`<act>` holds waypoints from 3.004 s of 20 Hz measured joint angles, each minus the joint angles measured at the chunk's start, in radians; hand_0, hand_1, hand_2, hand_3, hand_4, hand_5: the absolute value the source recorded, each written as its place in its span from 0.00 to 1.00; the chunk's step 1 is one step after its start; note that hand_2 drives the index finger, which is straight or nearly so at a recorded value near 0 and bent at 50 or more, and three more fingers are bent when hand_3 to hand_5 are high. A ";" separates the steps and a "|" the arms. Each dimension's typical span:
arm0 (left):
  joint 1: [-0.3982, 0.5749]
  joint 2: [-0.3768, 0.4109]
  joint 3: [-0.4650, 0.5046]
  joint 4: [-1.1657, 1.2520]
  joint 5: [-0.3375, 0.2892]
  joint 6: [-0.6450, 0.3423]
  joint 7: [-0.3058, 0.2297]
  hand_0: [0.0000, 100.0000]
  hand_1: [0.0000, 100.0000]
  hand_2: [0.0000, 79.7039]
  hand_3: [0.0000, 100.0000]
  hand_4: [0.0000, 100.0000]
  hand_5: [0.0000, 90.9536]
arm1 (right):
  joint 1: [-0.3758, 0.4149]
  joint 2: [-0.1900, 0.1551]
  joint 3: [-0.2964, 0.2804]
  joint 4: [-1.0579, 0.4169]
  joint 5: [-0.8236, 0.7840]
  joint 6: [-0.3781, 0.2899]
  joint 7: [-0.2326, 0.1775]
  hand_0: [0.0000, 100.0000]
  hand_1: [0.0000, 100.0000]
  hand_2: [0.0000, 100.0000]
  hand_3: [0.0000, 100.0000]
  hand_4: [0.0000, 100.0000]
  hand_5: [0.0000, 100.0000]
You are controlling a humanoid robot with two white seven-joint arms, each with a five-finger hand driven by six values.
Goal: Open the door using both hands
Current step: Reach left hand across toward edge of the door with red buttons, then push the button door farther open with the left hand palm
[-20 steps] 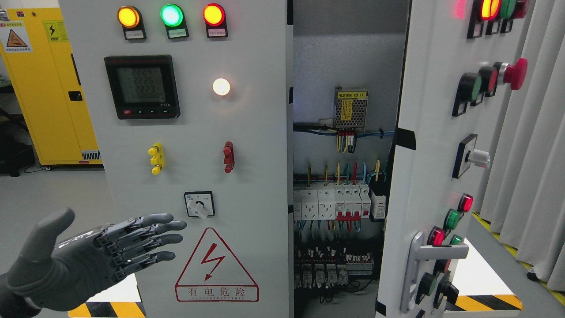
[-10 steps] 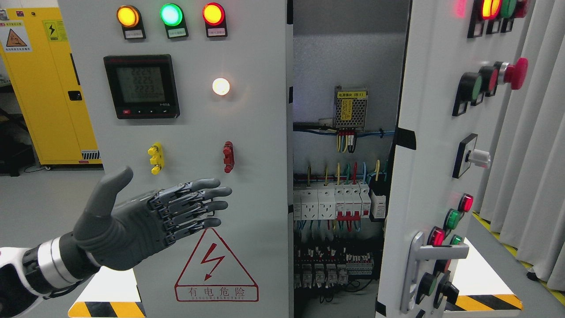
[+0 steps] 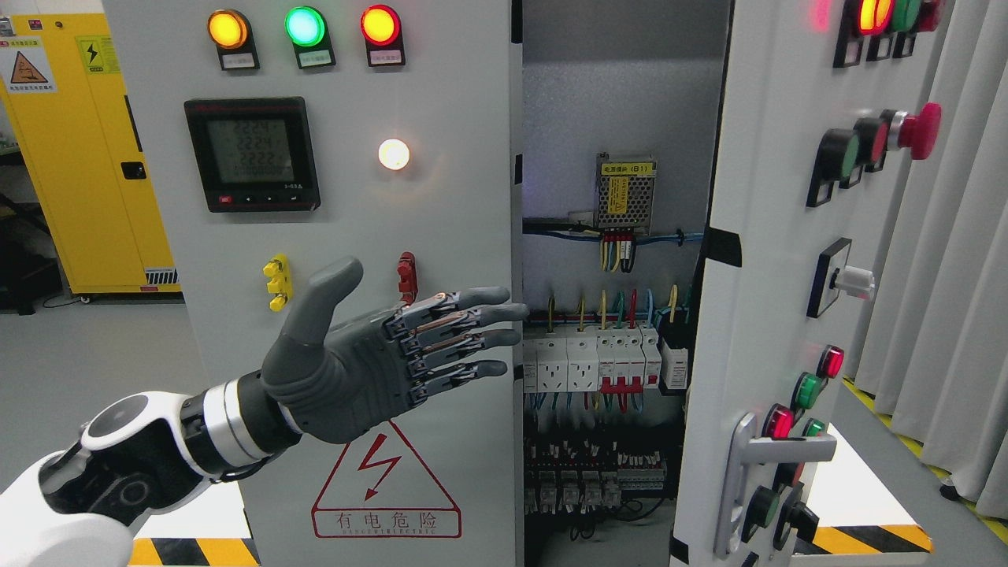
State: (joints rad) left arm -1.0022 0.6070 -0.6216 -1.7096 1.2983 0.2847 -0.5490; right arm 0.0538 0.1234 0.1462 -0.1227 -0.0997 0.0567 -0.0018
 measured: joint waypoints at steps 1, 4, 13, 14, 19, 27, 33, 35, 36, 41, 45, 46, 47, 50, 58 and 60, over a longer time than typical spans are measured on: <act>-0.015 -0.016 -0.012 0.009 0.000 0.002 0.001 0.00 0.05 0.04 0.10 0.07 0.00 | 0.000 0.000 0.000 0.000 0.000 0.000 0.000 0.21 0.07 0.00 0.00 0.00 0.00; -0.054 -0.061 -0.043 0.038 0.001 0.020 0.002 0.00 0.06 0.07 0.17 0.12 0.00 | 0.000 0.000 0.000 0.000 0.000 0.000 0.000 0.21 0.07 0.00 0.00 0.00 0.00; -0.185 -0.190 -0.125 0.170 0.001 0.036 -0.038 0.00 0.02 0.14 0.20 0.16 0.00 | 0.000 0.001 0.000 0.000 0.000 0.000 0.000 0.21 0.07 0.00 0.00 0.00 0.00; -0.196 -0.203 -0.134 0.183 0.001 0.037 -0.041 0.00 0.02 0.14 0.20 0.16 0.00 | 0.000 0.001 0.000 0.000 0.000 0.000 0.000 0.21 0.07 0.00 0.00 0.00 0.00; -0.250 -0.262 -0.174 0.240 0.003 0.038 -0.045 0.00 0.00 0.13 0.19 0.17 0.00 | 0.000 0.001 0.000 0.000 0.000 0.000 0.000 0.21 0.07 0.00 0.00 0.00 0.00; -0.308 -0.337 -0.221 0.301 0.008 0.043 -0.046 0.00 0.00 0.12 0.19 0.19 0.00 | 0.000 0.000 0.000 0.000 0.000 0.000 0.000 0.21 0.07 0.00 0.00 0.00 0.00; -0.335 -0.388 -0.247 0.330 0.008 0.056 -0.046 0.00 0.00 0.11 0.19 0.19 0.00 | 0.000 0.000 0.000 -0.001 0.000 0.000 0.000 0.21 0.07 0.00 0.00 0.00 0.00; -0.344 -0.408 -0.255 0.341 0.008 0.059 -0.046 0.00 0.00 0.11 0.19 0.19 0.00 | 0.000 0.000 0.000 -0.001 0.000 0.000 0.000 0.21 0.07 0.00 0.00 0.00 0.00; -0.348 -0.418 -0.259 0.347 0.007 0.060 -0.047 0.00 0.00 0.10 0.19 0.19 0.00 | 0.000 0.000 0.000 -0.001 0.000 0.000 0.000 0.21 0.07 0.00 0.00 0.00 0.00; -0.363 -0.475 -0.272 0.365 0.005 0.060 -0.025 0.00 0.00 0.06 0.14 0.13 0.00 | 0.000 -0.001 0.000 -0.001 0.000 0.000 0.000 0.21 0.07 0.00 0.00 0.00 0.00; -0.370 -0.514 -0.279 0.373 0.005 0.064 0.012 0.00 0.00 0.00 0.00 0.03 0.00 | 0.000 -0.001 0.000 -0.001 0.000 0.000 0.000 0.21 0.07 0.00 0.00 0.00 0.00; -0.371 -0.523 -0.280 0.375 0.006 0.064 0.020 0.00 0.00 0.00 0.00 0.02 0.00 | 0.000 -0.001 0.000 -0.001 0.000 0.000 0.000 0.21 0.07 0.00 0.00 0.00 0.00; -0.371 -0.531 -0.281 0.375 0.006 0.064 0.024 0.00 0.00 0.00 0.00 0.00 0.00 | 0.000 -0.001 0.000 -0.001 0.000 0.000 0.000 0.21 0.07 0.00 0.00 0.00 0.00; -0.373 -0.548 -0.284 0.372 0.007 0.055 0.033 0.00 0.00 0.00 0.00 0.00 0.00 | 0.000 -0.001 0.000 -0.001 0.000 0.000 0.000 0.21 0.07 0.00 0.00 0.00 0.00; -0.369 -0.578 -0.289 0.341 0.007 0.051 0.052 0.00 0.00 0.00 0.00 0.00 0.00 | 0.000 -0.002 0.001 -0.001 0.000 0.000 0.000 0.21 0.07 0.00 0.00 0.00 0.00; -0.367 -0.585 -0.290 0.335 0.008 0.051 0.075 0.00 0.00 0.00 0.00 0.00 0.00 | 0.000 -0.002 0.001 -0.001 0.000 0.000 0.000 0.21 0.07 0.00 0.00 0.00 0.00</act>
State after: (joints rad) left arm -1.3694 0.0221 -0.9113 -1.3749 1.3059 0.3354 -0.4743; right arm 0.0537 0.1217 0.1469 -0.1241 -0.0997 0.0567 -0.0019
